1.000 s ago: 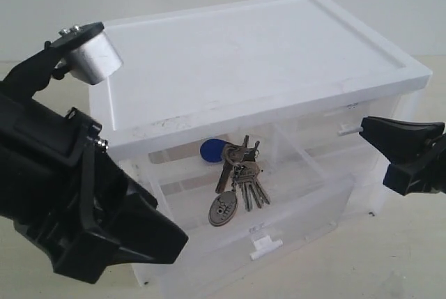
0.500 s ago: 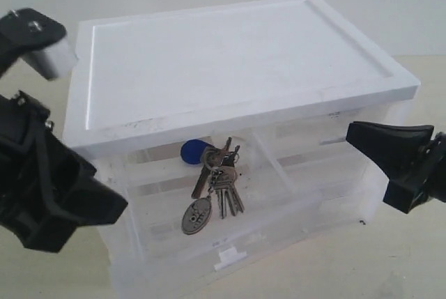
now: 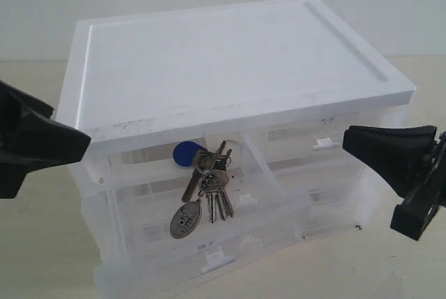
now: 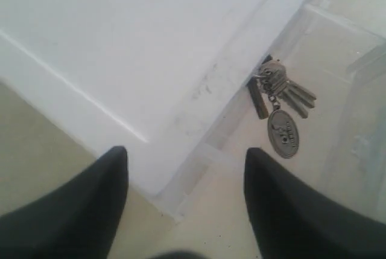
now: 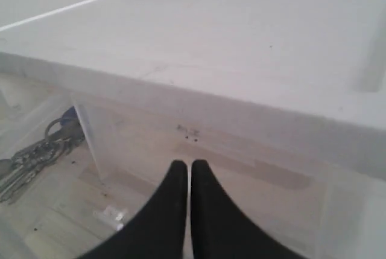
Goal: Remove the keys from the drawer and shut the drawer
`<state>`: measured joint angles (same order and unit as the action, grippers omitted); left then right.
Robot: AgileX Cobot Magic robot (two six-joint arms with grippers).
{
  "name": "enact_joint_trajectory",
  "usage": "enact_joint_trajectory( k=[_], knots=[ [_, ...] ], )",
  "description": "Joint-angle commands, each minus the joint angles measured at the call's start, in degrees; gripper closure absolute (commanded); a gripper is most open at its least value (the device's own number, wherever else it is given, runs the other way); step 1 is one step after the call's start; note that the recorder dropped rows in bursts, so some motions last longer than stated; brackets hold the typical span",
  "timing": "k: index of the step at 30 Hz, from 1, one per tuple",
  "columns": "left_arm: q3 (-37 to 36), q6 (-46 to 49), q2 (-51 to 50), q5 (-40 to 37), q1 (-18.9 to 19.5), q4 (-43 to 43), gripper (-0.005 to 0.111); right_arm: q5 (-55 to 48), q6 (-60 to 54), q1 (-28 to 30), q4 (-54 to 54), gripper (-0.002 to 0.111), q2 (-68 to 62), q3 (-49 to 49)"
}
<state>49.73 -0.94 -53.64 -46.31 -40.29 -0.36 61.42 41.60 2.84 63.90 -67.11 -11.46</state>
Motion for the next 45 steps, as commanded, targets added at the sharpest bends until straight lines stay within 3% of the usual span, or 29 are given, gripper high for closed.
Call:
enact_joint_trajectory(
  k=[1, 8, 14, 20, 23, 33, 37, 45],
  knots=[
    [-1.07, -3.57, 0.25, 0.08, -0.26, 4.06, 0.053, -2.12, 4.27, -0.02, 2.31, 0.108, 7.59, 0.43],
    [-1.73, -5.98, 0.25, 2.25, -0.26, 5.35, 0.057, 4.57, 11.02, -0.02, 11.63, 0.108, 16.50, 1.74],
    [-1.73, -6.22, 0.25, 2.81, -0.26, 5.35, 0.073, 6.52, 13.51, -0.02, 15.33, 0.108, 15.59, 1.78],
    [-1.73, -6.39, 0.25, 3.80, -0.26, 5.35, 0.076, 4.21, 12.60, -0.15, 13.75, 0.108, 11.20, 1.78],
    [-1.73, -6.39, 0.25, 4.86, -0.26, 5.35, 0.076, 3.20, 10.21, -3.25, 11.44, 0.108, 8.09, 1.78],
    [-1.73, -6.39, 0.25, 5.37, -0.26, 5.46, 0.076, -11.15, 2.23, -22.58, 0.43, 0.108, 2.55, -0.11],
    [-1.73, -6.39, 0.25, 5.37, -0.26, 5.46, 0.076, -13.20, -0.06, -25.85, -1.95, 0.108, 2.55, -0.11],
    [-1.78, -6.39, 0.25, 4.76, -0.26, 5.46, 0.076, -15.85, -0.84, -26.28, -3.74, 0.108, 2.55, -0.11]
  ],
)
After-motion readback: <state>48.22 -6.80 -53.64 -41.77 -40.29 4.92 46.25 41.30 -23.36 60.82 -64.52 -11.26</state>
